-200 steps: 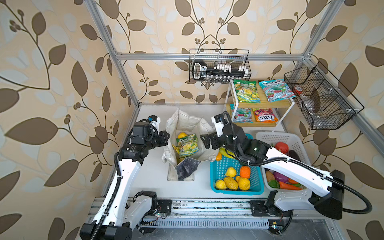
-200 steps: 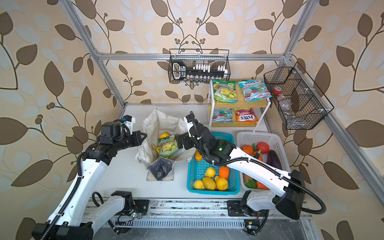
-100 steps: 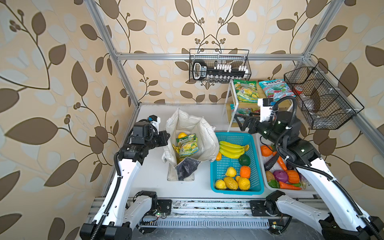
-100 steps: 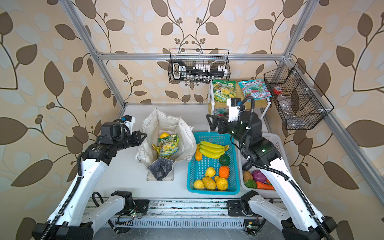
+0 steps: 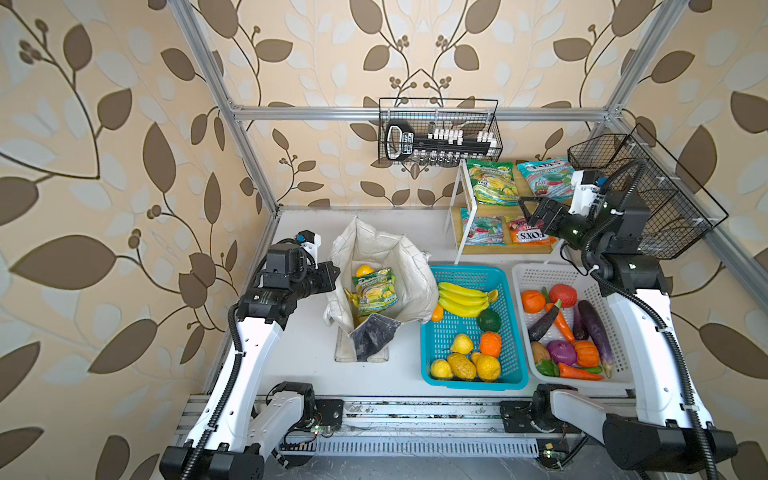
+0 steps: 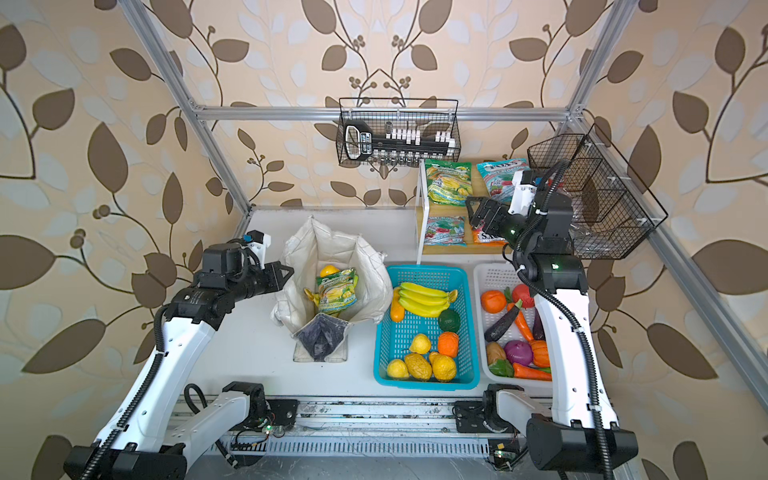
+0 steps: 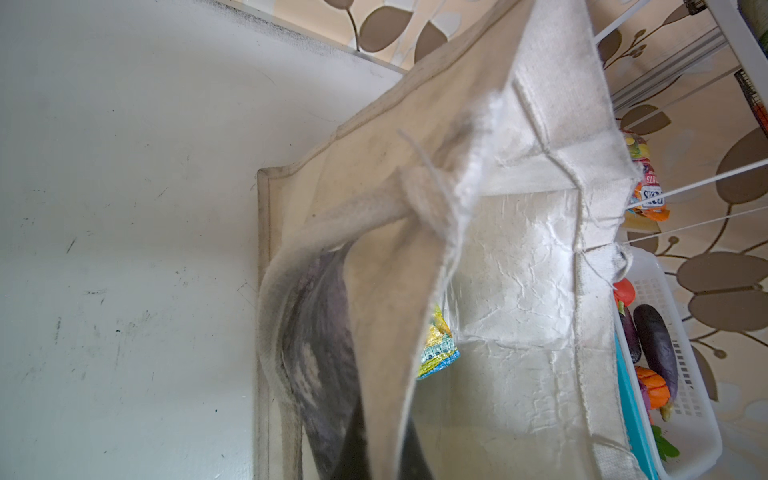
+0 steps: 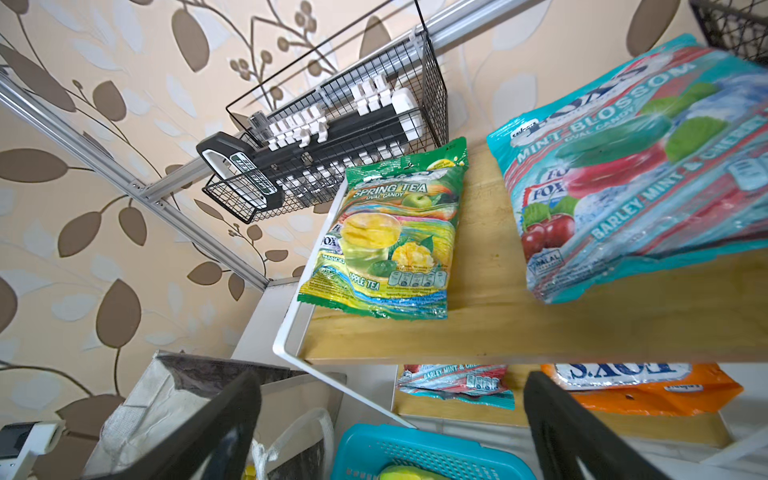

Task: Place the food into the grocery bag and tie it
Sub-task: 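Reach the right gripper to the second green Spring Tea bag on the shelf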

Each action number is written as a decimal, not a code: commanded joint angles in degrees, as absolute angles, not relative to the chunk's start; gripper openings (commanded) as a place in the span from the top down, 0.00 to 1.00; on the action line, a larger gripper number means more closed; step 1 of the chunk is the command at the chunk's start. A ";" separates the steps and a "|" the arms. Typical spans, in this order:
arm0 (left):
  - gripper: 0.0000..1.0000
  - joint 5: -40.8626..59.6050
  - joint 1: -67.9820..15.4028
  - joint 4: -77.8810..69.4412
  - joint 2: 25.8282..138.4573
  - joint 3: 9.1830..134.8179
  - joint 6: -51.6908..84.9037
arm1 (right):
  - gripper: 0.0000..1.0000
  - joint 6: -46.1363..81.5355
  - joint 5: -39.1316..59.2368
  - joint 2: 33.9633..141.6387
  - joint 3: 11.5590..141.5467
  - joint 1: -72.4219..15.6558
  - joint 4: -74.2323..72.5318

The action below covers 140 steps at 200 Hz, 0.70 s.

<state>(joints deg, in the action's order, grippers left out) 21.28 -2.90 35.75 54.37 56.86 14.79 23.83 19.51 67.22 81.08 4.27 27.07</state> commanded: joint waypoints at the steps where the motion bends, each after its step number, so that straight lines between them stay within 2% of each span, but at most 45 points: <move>1: 1.00 18.98 -2.29 34.46 52.91 58.13 13.79 | 0.00 24.01 20.54 69.32 83.94 4.48 28.64; 34: 1.00 19.69 -2.35 34.14 52.80 57.96 13.65 | 0.00 23.93 19.97 72.72 85.97 4.48 28.85; 140: 1.00 19.99 -2.29 34.50 52.92 58.20 13.40 | 0.23 21.89 18.15 80.07 90.71 1.96 31.81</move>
